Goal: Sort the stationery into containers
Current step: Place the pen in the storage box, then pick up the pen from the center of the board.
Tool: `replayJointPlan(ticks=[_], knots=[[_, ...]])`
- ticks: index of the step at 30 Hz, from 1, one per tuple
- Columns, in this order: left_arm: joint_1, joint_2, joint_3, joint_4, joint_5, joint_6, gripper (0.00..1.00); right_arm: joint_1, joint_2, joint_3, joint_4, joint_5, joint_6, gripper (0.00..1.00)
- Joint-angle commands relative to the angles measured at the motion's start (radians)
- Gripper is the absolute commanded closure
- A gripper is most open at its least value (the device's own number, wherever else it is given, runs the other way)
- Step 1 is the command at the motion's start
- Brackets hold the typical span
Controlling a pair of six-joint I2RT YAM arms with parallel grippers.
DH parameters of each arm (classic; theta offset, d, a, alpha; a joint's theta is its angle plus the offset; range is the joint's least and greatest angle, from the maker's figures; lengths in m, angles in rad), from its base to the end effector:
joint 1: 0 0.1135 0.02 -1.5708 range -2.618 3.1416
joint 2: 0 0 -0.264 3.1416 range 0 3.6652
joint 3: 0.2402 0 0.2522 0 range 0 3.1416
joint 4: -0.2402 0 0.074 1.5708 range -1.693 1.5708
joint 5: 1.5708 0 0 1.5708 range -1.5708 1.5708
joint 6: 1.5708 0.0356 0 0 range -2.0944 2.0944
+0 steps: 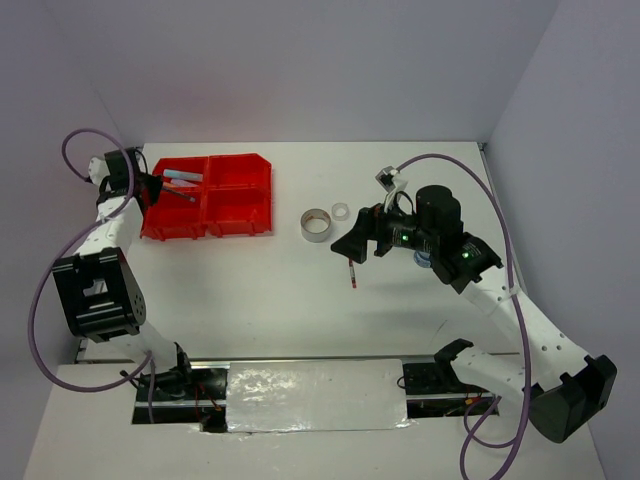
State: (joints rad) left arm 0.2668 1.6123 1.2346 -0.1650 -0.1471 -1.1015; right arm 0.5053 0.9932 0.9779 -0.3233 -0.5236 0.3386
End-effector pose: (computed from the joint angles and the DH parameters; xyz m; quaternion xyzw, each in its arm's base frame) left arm 0.3597 0.1037 0.2863 -0.5768 0.6501 -0.1403 0.4742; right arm 0.1844 0.1224 0.3561 -0.2147 0.7731 0.4213 0.4227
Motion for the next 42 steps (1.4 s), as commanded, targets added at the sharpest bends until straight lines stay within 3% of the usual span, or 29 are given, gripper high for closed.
replayJointPlan(ticks=[1, 4, 18, 23, 28, 34, 37, 42], knots=[[0.003, 0.003, -0.041, 0.103, -0.02, 0.02, 0.96, -0.001, -0.001, 0.039, 0.004, -0.013, -0.019, 0.0], [0.003, 0.014, -0.078, 0.143, -0.035, 0.032, 0.92, -0.002, -0.016, 0.03, 0.006, -0.018, -0.009, 0.0], [0.026, 0.086, -0.133, 0.193, -0.037, 0.055, 0.91, -0.001, -0.057, -0.004, -0.003, -0.024, 0.023, 0.0], [0.026, 0.075, -0.161, 0.18, -0.025, 0.066, 0.63, 0.001, -0.048, -0.001, 0.0, -0.029, 0.026, 0.0], [0.031, 0.077, -0.17, 0.176, -0.005, 0.078, 0.44, -0.001, -0.038, 0.005, 0.016, -0.039, 0.033, 0.0], [0.035, 0.035, -0.11, 0.118, 0.04, 0.081, 0.18, -0.001, -0.019, 0.028, -0.006, -0.026, 0.002, 0.0], [0.035, -0.006, -0.051, 0.078, 0.081, 0.1, 0.01, -0.001, -0.001, 0.033, -0.025, 0.028, -0.007, 0.0], [0.035, -0.055, 0.1, -0.135, 0.098, 0.184, 0.01, -0.002, 0.073, 0.019, -0.052, 0.115, -0.004, 0.0]])
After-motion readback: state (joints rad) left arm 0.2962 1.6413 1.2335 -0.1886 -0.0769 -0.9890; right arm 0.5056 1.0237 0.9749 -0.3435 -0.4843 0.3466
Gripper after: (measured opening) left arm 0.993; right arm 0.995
